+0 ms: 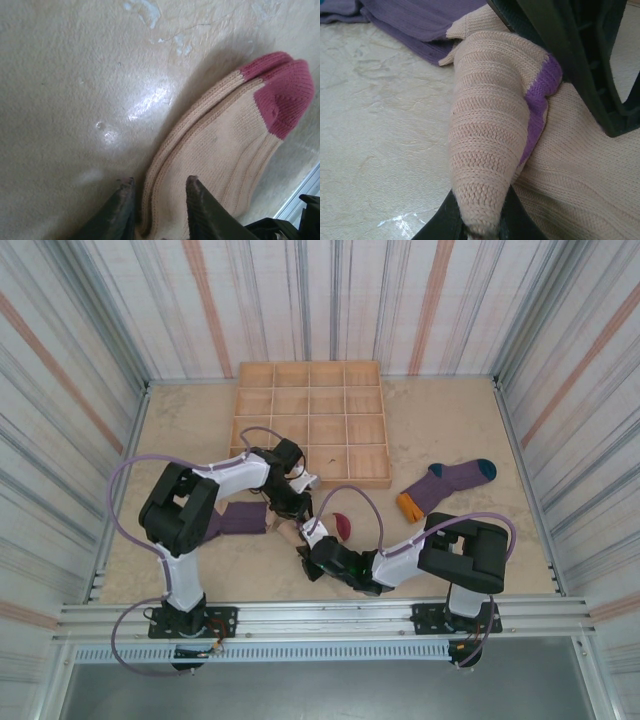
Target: Roll the socks
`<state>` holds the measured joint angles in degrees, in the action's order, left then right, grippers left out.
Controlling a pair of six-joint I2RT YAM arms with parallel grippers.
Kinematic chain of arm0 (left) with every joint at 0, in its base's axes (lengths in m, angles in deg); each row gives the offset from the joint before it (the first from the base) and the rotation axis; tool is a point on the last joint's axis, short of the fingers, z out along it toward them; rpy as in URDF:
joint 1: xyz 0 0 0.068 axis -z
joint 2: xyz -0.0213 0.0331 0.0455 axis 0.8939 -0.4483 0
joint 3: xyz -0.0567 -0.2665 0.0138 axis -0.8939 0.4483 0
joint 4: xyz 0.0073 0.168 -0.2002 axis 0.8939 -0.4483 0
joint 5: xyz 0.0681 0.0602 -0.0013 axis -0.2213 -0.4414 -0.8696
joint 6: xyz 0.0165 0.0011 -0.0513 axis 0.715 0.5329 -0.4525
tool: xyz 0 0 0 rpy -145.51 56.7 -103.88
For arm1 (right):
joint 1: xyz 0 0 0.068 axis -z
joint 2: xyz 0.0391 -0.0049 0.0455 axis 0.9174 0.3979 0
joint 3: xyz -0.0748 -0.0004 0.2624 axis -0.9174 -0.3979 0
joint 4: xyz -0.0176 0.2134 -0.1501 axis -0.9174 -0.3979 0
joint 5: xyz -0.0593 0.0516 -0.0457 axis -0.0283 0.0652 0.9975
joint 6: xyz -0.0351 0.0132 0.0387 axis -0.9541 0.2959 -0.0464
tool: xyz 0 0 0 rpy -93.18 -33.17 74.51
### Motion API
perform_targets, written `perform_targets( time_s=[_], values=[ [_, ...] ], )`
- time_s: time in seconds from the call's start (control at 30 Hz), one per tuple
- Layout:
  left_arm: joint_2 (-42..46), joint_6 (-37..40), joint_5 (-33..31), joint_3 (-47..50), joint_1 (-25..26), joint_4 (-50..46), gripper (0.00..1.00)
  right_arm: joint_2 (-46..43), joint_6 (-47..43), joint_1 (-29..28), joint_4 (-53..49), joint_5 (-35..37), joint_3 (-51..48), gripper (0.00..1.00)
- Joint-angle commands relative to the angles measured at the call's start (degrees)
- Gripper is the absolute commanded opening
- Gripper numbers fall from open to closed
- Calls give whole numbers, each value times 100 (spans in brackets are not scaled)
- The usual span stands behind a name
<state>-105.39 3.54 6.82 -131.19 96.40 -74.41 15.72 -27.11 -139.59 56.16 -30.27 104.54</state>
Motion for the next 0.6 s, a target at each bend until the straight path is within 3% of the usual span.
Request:
perform_targets(
  time_s=[0.0, 0.17, 0.57],
  values=[
    [11, -36, 55, 19, -5, -234, 20, 228, 131, 17, -787, -318, -84, 0],
    [218, -398, -36, 148, -113, 82, 4, 77, 117, 66, -1021, -508, -3, 0],
    [369, -716, -330, 208, -261, 253, 0, -247, 318, 545, -1293, -1356, -101, 0]
  ],
)
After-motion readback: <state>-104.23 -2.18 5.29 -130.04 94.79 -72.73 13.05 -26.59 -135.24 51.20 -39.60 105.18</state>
